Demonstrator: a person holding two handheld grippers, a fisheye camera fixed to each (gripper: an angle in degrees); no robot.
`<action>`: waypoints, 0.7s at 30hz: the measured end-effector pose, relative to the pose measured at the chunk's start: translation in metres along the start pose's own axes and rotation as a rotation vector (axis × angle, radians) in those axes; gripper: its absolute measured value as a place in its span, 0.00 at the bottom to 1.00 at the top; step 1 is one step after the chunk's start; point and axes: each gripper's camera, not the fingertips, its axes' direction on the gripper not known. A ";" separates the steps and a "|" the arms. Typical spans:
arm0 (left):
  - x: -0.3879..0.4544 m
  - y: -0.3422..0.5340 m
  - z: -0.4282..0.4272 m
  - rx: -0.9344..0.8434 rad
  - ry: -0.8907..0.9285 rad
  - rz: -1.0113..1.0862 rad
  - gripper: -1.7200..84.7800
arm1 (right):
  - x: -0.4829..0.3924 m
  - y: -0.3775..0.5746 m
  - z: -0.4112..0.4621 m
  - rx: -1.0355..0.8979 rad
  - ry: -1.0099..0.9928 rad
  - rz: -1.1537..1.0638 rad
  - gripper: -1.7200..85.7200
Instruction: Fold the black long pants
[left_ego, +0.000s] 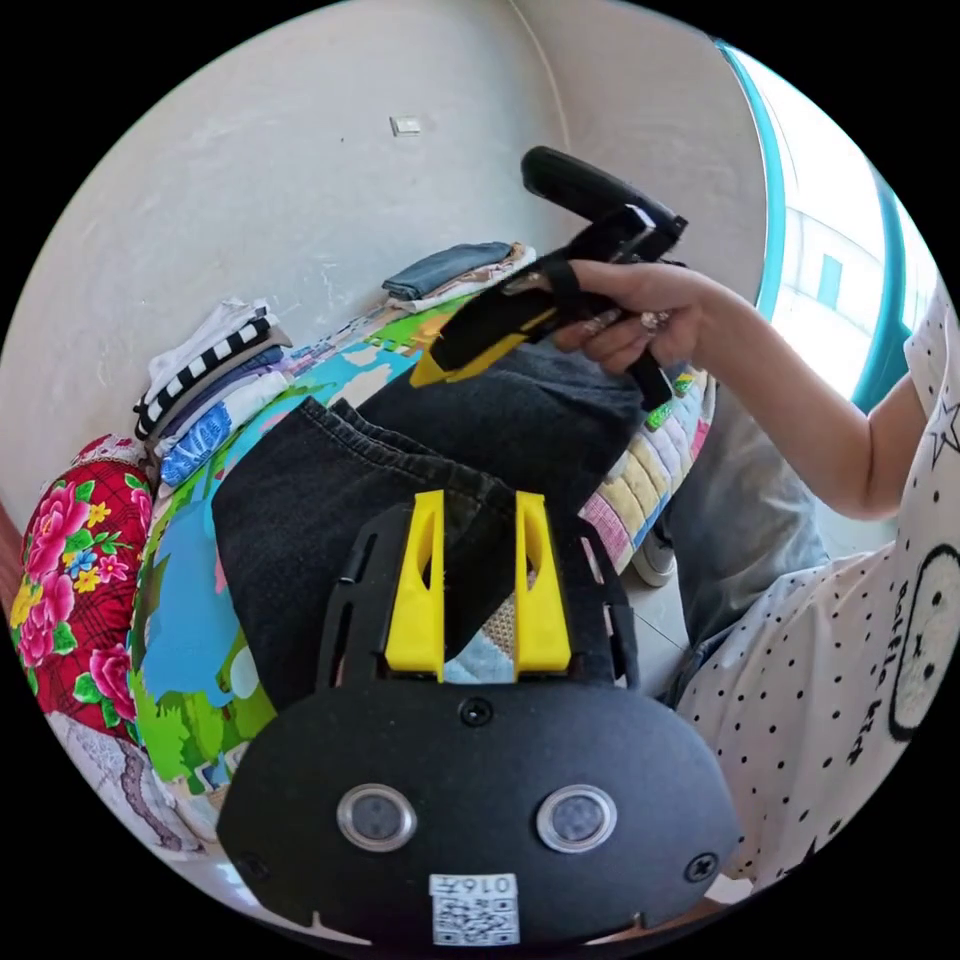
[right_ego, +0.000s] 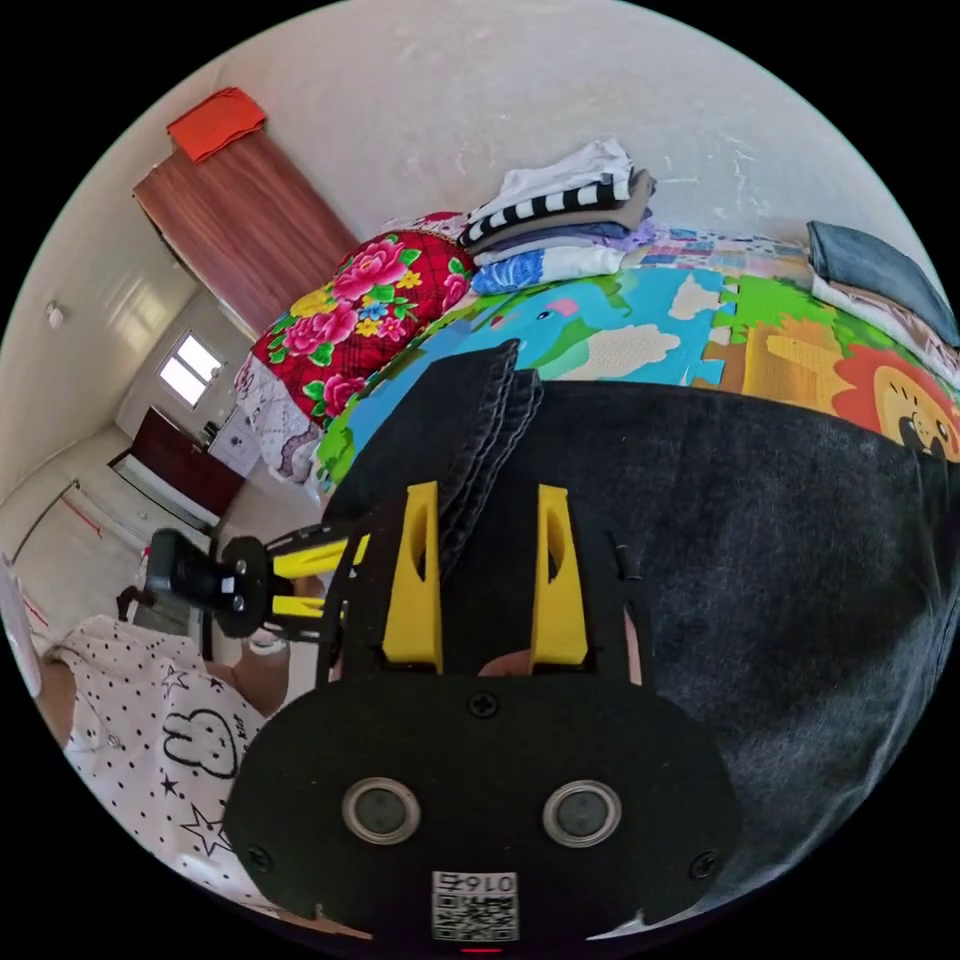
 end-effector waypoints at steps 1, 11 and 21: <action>-0.009 0.002 -0.006 -0.001 0.006 -0.010 0.13 | 0.006 -0.012 0.001 0.011 0.000 0.016 0.17; -0.204 0.076 -0.152 0.446 0.111 -0.480 0.02 | 0.014 -0.109 0.042 -0.164 -0.055 0.067 0.15; -0.405 0.310 -0.286 0.631 0.031 -1.156 0.02 | -0.040 -0.096 0.019 -0.048 -0.179 -0.041 0.11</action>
